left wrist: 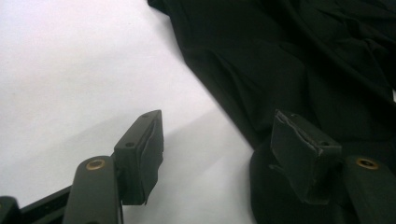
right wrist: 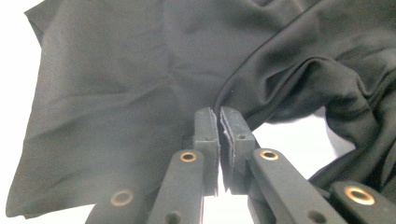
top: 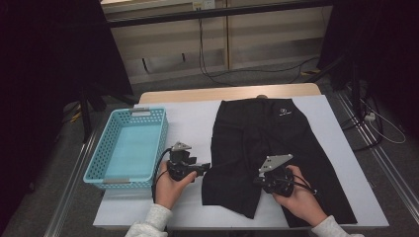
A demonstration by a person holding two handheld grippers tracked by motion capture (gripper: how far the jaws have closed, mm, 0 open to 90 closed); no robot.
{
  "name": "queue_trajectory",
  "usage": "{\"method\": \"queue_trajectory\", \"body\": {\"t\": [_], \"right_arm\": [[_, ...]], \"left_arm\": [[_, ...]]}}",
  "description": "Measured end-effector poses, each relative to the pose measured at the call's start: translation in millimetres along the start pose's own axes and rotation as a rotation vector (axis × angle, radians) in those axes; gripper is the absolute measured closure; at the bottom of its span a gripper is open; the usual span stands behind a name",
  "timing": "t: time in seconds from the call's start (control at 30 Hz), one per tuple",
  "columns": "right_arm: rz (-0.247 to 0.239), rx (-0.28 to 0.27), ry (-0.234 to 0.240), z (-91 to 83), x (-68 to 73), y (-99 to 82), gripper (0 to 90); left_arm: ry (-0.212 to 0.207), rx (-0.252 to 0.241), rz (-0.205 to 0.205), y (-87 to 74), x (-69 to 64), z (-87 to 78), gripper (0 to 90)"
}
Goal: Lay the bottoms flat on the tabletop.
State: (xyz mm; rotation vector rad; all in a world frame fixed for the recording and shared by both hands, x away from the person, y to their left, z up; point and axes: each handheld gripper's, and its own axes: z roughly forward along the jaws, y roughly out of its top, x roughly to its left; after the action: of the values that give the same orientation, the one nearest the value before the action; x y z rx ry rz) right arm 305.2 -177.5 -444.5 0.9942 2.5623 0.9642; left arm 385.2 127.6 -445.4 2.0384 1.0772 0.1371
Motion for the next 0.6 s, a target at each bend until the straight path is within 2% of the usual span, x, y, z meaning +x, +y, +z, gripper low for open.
{"method": "queue_trajectory", "body": {"t": [0.13, 0.2, 0.4, 0.43, 0.5, 0.57, 0.6], "right_arm": [[-0.001, -0.083, -0.009, -2.6, 4.1, 5.0, 72.7], [-0.005, -0.103, -0.020, -0.2, 7.2, 8.9, 64.5], [-0.044, -0.137, 0.080, 19.1, 24.3, 24.8, 60.2], [-0.036, -0.143, 0.099, 22.5, 26.9, 27.0, 60.3], [-0.063, -0.134, 0.118, 29.0, 33.4, 30.7, 60.1], [-0.088, -0.105, 0.118, 35.2, 38.8, 31.1, 60.0], [-0.102, -0.085, 0.135, 38.5, 39.6, 30.1, 60.2]], "left_arm": [[0.018, 0.002, 0.014, 0.1, -0.3, 2.4, 31.5], [0.023, 0.006, 0.012, 0.3, 0.0, 3.4, 27.8], [0.022, 0.007, 0.012, 1.1, -0.9, 4.1, 19.5], [0.023, 0.002, 0.012, 1.1, -1.0, 4.7, 19.3], [0.025, -0.002, 0.018, 1.2, 0.0, 5.2, 19.4], [0.017, -0.007, 0.017, 2.0, 1.3, 4.1, 20.7], [0.017, -0.014, 0.018, 2.5, 1.4, 3.7, 21.8]]}}
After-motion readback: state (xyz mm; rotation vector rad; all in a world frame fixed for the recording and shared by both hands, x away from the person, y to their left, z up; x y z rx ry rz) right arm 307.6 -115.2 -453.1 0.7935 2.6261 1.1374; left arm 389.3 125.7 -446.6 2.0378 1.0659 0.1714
